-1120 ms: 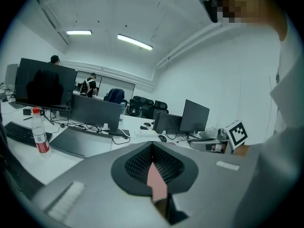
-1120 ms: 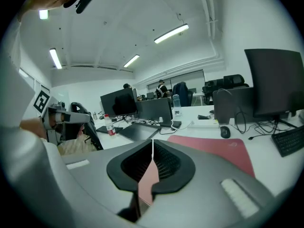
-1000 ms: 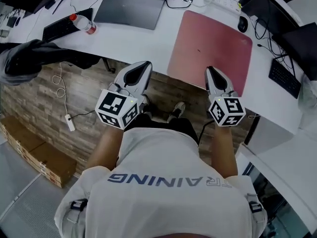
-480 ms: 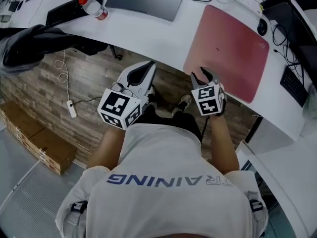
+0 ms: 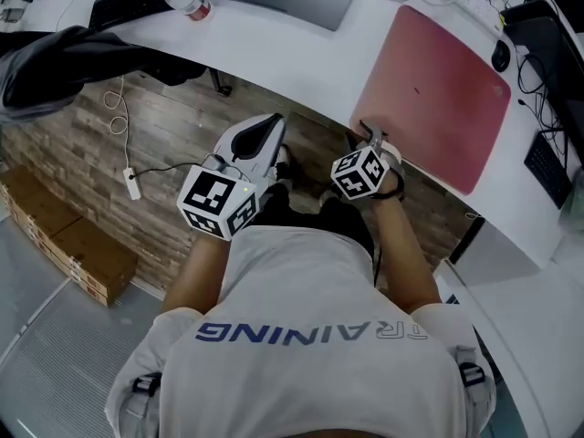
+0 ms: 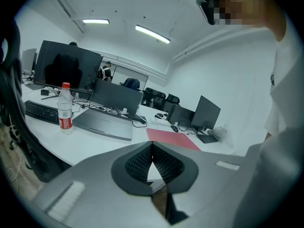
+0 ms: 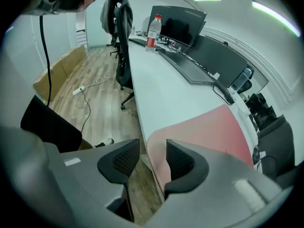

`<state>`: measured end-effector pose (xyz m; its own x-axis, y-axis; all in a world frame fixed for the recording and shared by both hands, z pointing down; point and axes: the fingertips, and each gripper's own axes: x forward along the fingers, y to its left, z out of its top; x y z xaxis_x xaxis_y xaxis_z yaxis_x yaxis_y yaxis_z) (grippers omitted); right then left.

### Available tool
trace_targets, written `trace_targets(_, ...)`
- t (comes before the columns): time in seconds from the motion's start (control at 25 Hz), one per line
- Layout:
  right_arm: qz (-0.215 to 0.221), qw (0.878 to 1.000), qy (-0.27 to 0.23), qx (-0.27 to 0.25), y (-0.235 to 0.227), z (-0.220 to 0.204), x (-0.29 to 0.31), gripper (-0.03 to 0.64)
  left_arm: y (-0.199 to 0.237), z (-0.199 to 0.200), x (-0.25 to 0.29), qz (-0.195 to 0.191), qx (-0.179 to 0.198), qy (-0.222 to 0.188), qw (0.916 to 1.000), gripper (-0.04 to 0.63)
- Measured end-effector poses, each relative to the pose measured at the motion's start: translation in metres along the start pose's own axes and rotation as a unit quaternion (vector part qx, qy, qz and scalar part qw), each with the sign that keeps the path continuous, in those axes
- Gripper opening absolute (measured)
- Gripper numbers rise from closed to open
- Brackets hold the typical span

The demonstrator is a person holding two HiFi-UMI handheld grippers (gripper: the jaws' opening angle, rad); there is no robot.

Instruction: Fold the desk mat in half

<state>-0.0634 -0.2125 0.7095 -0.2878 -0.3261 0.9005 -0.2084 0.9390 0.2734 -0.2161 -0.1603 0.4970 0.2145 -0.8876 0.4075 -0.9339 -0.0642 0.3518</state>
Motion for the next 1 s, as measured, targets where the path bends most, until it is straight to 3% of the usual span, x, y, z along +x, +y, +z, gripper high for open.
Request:
trace_targets(0.16, -0.022, 1.000, 0.001, -0.018, -0.002, -0.001, 0.004, 0.154, 0.002, -0.002, -0.002, 0.002, -0.004, 0.001, 1.0000, -0.002)
trace_targets(0.44, 0.023, 0.999, -0.026, 0.018, -0.008, 0.003, -0.010, 0.135, -0.005, 0.001, 0.001, -0.006, 0.000, 0.002, 1.0000, -0.002)
trace_targets(0.52, 0.022, 0.999, -0.036, 0.020, -0.010, 0.005, -0.015, 0.105, -0.008, 0.002, 0.003, -0.008, 0.002, 0.002, 1.0000, -0.002)
trace_targets(0.6, 0.014, 0.999, -0.045, 0.024, -0.011, 0.006, -0.018, 0.031, -0.011, 0.003, 0.005, -0.010, 0.005, 0.001, 0.9999, -0.002)
trace_targets(1.0, 0.006, 0.992, -0.082, 0.092, -0.024, 0.007, -0.038, 0.028, -0.029, 0.013, 0.010, -0.027, 0.022, -0.001, 0.9994, -0.002)
